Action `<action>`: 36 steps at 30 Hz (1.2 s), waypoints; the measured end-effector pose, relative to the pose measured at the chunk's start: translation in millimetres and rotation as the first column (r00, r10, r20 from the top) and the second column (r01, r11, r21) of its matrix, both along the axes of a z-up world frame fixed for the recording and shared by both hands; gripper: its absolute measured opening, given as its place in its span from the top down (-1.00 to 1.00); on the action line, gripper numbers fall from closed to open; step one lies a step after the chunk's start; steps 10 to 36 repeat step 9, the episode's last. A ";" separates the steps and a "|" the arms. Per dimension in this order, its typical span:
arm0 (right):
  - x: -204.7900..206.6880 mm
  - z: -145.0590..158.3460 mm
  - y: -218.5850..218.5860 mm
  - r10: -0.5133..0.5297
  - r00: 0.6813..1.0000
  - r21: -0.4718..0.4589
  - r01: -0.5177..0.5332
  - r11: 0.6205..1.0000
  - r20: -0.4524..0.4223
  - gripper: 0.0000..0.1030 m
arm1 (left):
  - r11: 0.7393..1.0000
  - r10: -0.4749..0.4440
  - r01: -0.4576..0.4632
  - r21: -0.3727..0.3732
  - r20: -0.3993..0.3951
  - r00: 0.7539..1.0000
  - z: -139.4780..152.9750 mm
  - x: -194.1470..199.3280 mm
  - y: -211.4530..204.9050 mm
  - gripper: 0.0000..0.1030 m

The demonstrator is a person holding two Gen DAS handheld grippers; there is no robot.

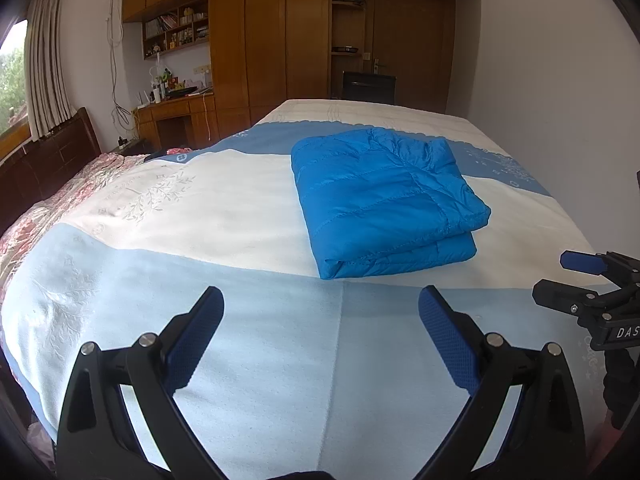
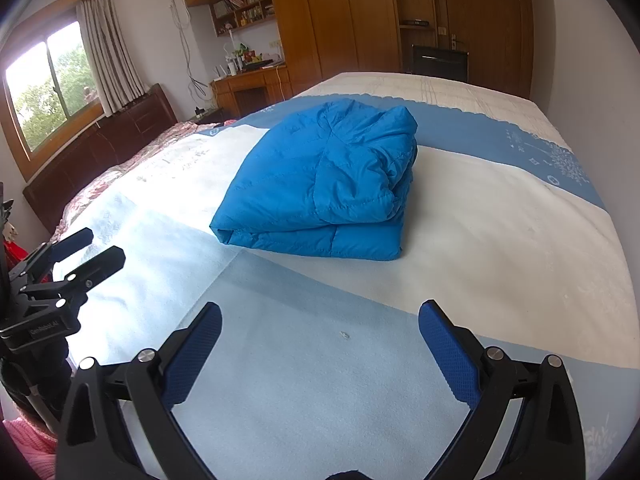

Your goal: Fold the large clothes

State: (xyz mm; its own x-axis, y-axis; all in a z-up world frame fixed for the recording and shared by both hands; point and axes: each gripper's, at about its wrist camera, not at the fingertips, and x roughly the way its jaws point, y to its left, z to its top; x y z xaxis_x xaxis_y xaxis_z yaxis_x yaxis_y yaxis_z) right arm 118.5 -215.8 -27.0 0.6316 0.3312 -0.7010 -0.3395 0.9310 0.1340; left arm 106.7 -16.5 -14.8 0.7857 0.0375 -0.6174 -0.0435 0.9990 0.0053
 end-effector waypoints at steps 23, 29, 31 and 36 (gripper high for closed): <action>0.9 -0.7 -0.9 0.000 1.000 0.003 0.000 1.000 -0.001 -0.92 | 1.000 0.004 -0.004 0.002 -0.002 1.000 -0.5 2.3 -2.1 -0.89; 0.9 -0.7 -0.9 0.000 1.000 0.003 0.000 1.000 -0.001 -0.92 | 1.000 0.004 -0.004 0.002 -0.002 1.000 -0.5 2.3 -2.1 -0.89; 0.9 -0.7 -0.9 0.000 1.000 0.003 0.000 1.000 -0.001 -0.92 | 1.000 0.004 -0.004 0.002 -0.002 1.000 -0.5 2.3 -2.1 -0.89; 0.9 -0.7 -0.9 0.000 1.000 0.003 0.000 1.000 -0.001 -0.92 | 1.000 0.004 -0.004 0.002 -0.002 1.000 -0.5 2.3 -2.1 -0.89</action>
